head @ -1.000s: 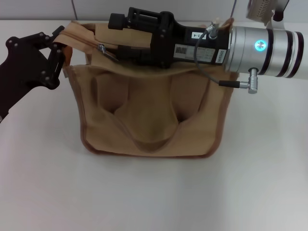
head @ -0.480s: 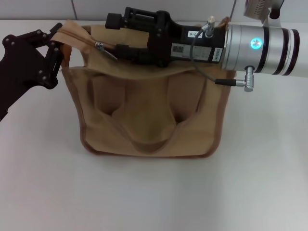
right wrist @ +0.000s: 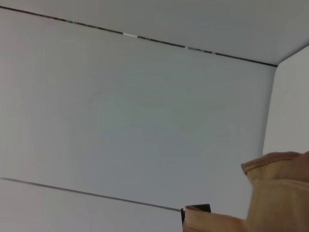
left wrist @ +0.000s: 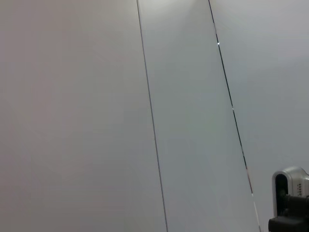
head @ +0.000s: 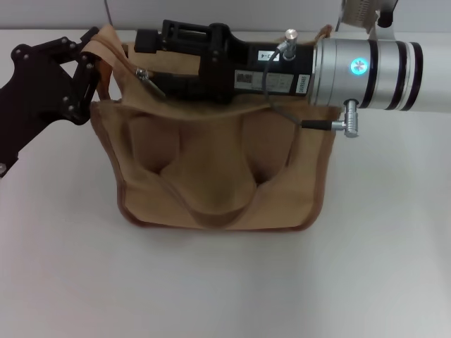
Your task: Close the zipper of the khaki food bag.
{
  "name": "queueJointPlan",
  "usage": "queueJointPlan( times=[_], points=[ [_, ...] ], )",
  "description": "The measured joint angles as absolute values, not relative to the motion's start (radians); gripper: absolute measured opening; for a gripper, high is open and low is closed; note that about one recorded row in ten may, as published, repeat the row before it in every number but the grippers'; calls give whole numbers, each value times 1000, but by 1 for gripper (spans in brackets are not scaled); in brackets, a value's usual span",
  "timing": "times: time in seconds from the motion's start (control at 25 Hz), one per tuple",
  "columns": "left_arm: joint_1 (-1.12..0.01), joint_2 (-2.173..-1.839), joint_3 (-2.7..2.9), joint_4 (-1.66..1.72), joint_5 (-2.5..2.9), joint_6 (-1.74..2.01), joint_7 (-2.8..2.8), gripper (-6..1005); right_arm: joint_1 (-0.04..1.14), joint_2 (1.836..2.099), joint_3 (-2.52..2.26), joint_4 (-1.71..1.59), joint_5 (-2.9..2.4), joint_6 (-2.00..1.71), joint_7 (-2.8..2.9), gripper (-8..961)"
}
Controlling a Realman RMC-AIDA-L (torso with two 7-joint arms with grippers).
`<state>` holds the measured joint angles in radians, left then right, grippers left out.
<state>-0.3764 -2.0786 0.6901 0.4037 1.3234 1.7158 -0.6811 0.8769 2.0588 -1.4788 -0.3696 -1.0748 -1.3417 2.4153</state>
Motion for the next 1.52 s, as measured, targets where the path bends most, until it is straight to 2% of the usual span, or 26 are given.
queueJointPlan(
  times=[0.76,1.0,1.44,1.52],
  points=[
    [-382,-2080,683,402,1324,1712,-683,27,881,2058,-1469,-371,-1132,-1337,2403,804],
    [-383,-2080,683,402,1323,1713,-683,27,892,2053,-1473,-370,-1142,-1338,2397,773],
    [-384,-2080,688,399,1312,1715,-683,28,908,2052,-1470,-371,-1183,-1346,2381,568],
    [-384,-2080,688,399,1312,1715,-683,28,910,2052,-1469,-372,-1190,-1347,2381,469]
  ],
)
